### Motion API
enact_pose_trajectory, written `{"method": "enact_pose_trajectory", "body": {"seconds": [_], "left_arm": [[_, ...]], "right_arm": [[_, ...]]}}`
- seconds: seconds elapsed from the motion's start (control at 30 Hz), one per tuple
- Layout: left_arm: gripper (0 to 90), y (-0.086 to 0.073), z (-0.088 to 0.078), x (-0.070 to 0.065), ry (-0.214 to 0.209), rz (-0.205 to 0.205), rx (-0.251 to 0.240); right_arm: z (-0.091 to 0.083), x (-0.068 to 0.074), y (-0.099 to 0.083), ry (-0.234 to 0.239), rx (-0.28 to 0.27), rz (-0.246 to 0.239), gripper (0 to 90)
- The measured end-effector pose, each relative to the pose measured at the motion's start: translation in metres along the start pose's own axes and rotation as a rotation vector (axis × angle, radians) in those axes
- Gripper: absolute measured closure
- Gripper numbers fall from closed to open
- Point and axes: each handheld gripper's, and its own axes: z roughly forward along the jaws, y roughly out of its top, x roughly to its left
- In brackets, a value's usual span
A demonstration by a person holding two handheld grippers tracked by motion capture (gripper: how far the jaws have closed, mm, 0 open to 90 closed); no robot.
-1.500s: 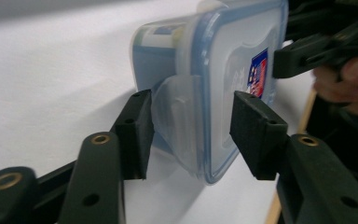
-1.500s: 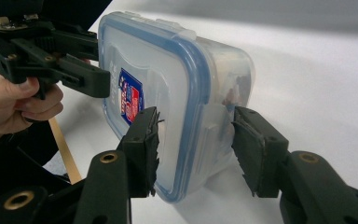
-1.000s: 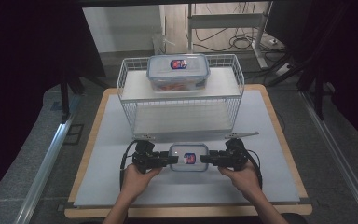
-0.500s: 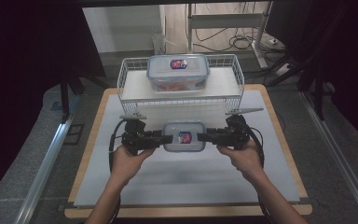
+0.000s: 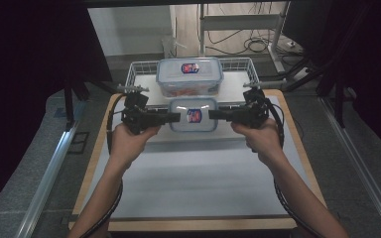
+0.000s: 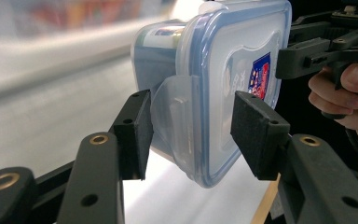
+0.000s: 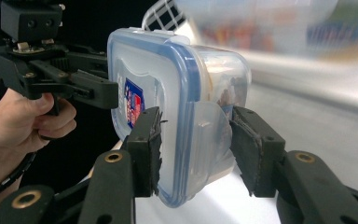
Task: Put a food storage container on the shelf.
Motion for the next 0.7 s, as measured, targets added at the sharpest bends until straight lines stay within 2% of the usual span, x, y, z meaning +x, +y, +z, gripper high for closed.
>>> {"method": "enact_pose_trajectory", "body": {"seconds": [0.23, 0.4, 0.7], "left_arm": [[49.3, 0.045, -0.009, 0.001, 0.004, 0.001, -0.019], [49.2, 0.077, -0.013, 0.008, 0.008, -0.011, -0.026], [48.9, 0.105, -0.005, 0.036, 0.007, -0.086, -0.018]], "right_arm": [[-0.008, 0.002, 0.047, -0.014, -0.039, -0.001, 53.2], [-0.007, -0.002, 0.077, -0.015, -0.061, 0.014, 53.0], [0.011, -0.017, 0.112, -0.04, -0.051, 0.052, 51.7]]}}
